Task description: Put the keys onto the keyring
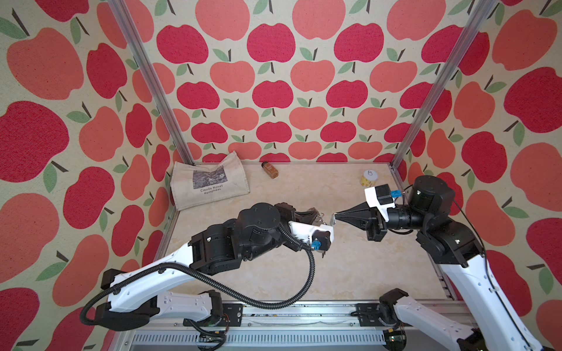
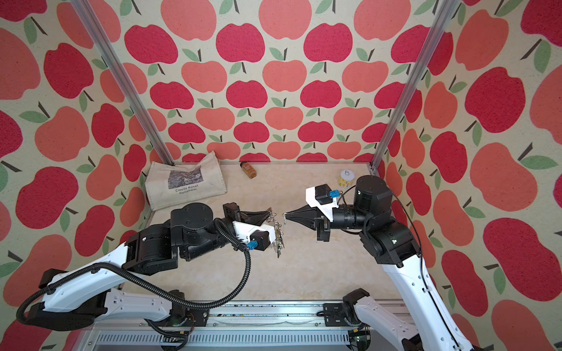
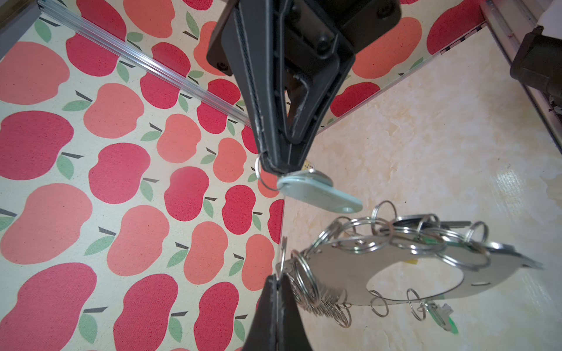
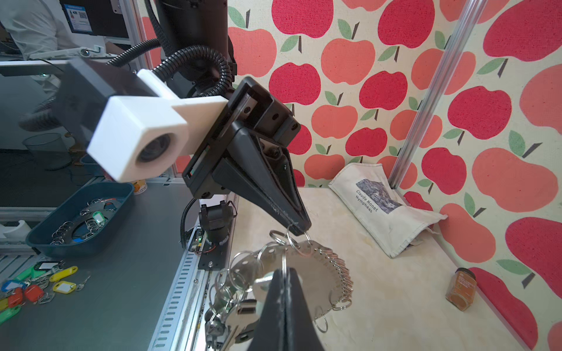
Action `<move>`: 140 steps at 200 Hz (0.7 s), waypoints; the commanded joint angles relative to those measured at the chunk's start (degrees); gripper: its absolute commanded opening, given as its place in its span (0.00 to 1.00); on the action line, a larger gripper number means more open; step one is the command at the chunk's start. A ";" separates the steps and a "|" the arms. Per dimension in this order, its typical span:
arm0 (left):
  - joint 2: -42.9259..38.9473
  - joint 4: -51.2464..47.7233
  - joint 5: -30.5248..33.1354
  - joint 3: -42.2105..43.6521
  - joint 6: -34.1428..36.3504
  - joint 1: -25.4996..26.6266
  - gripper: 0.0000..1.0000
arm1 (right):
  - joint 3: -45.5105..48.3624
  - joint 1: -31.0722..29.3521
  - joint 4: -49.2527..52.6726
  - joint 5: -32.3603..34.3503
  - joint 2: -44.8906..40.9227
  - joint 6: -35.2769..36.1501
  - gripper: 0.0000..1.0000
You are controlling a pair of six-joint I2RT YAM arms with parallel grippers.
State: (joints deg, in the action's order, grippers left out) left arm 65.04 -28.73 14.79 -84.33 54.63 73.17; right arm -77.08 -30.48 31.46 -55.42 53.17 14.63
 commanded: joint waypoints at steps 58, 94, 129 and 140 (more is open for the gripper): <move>-1.48 6.13 -1.18 0.71 2.63 0.24 0.00 | -1.30 -6.40 4.21 13.91 -1.87 7.72 0.00; -1.49 3.19 -3.23 -0.60 0.37 -0.17 0.00 | -0.26 -7.01 1.23 16.22 -3.80 8.89 0.00; -1.14 -0.40 -5.91 -2.38 -2.08 -0.33 0.00 | -1.64 -7.24 3.05 16.09 -2.99 11.55 0.00; -1.15 -1.19 -6.85 -2.81 -3.09 -0.56 0.00 | -2.10 -7.57 3.81 16.00 -2.64 12.38 0.00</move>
State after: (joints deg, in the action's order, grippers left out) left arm 64.86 -28.73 10.87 -83.81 54.76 73.10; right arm -77.67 -37.19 34.06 -40.34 49.74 23.88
